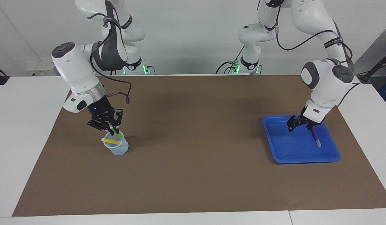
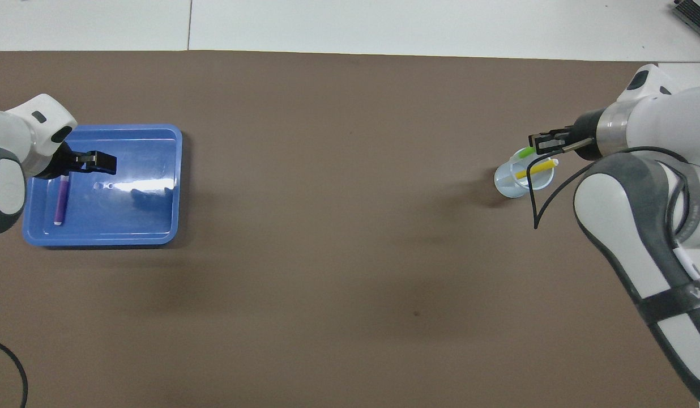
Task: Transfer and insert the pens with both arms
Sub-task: 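Drop the green pen into the cup while the left gripper grasps the purple pen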
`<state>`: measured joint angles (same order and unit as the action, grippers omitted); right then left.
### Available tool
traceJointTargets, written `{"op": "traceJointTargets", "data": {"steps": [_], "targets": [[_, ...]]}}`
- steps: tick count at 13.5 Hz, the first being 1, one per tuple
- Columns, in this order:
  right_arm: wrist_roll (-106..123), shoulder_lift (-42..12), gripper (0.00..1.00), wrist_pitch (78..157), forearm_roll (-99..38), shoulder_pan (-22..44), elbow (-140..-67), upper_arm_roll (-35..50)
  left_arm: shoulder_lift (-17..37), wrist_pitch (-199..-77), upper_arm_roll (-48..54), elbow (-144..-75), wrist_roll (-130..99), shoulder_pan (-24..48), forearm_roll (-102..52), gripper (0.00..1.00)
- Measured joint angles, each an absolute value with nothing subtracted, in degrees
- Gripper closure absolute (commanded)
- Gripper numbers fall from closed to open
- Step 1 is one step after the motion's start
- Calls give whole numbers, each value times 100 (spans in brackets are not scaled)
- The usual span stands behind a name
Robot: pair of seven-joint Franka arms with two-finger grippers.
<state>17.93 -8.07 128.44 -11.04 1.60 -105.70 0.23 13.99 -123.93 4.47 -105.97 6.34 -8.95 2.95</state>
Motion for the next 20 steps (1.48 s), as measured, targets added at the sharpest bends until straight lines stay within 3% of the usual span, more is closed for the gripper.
{"op": "traceJointTargets", "data": {"steps": [4, 10, 11, 12, 13, 14, 15, 16, 17, 18, 20], "targets": [[1870, -795, 100, 12844, -994, 8, -10719, 24, 2078, -12476, 449, -10222, 1448, -1439, 388, 19], [1884, -703, 100, 12844, -993, -70, -11045, 25, 2296, -12712, 447, -10364, 1957, -1669, 558, 26], [1884, -694, 96, 12844, -993, -71, -11070, 25, 2298, -12817, 449, -10440, 2081, -1764, 559, 31], [1884, -682, 77, 12844, -991, -73, -11098, 25, 2300, -12928, 450, -10532, 2156, -1849, 559, 37], [1884, -672, 47, 12844, -988, -75, -11122, 25, 2300, -13012, 453, -10634, 2201, -1898, 559, 39], [1884, -667, 9, 12844, -986, -77, -11141, 25, 2300, -13070, 462, -10730, 2219, -1908, 559, 40], [1884, -664, 0, 12844, -986, -85, -11156, 25, 2300, -13085, 498, -10794, 2220, -1905, 559, 41], [1884, -662, 0, 12844, -985, -101, -11168, 25, 2297, -13090, 533, -10814, 2218, -1897, 559, 43], [1885, -661, 0, 12844, -985, -118, -11175, 25, 2290, -13089, 557, -10825, 2216, -1885, 559, 53], [1885, -660, 0, 12844, -984, -130, -11181, 25, 2283, -13089, 571, -10834, 2208, -1866, 559, 74], [1885, -657, 0, 12844, -982, -136, -11187, 25, 2255, -13089, 577, -10837, 2204, -1836, 558, 100]]}}
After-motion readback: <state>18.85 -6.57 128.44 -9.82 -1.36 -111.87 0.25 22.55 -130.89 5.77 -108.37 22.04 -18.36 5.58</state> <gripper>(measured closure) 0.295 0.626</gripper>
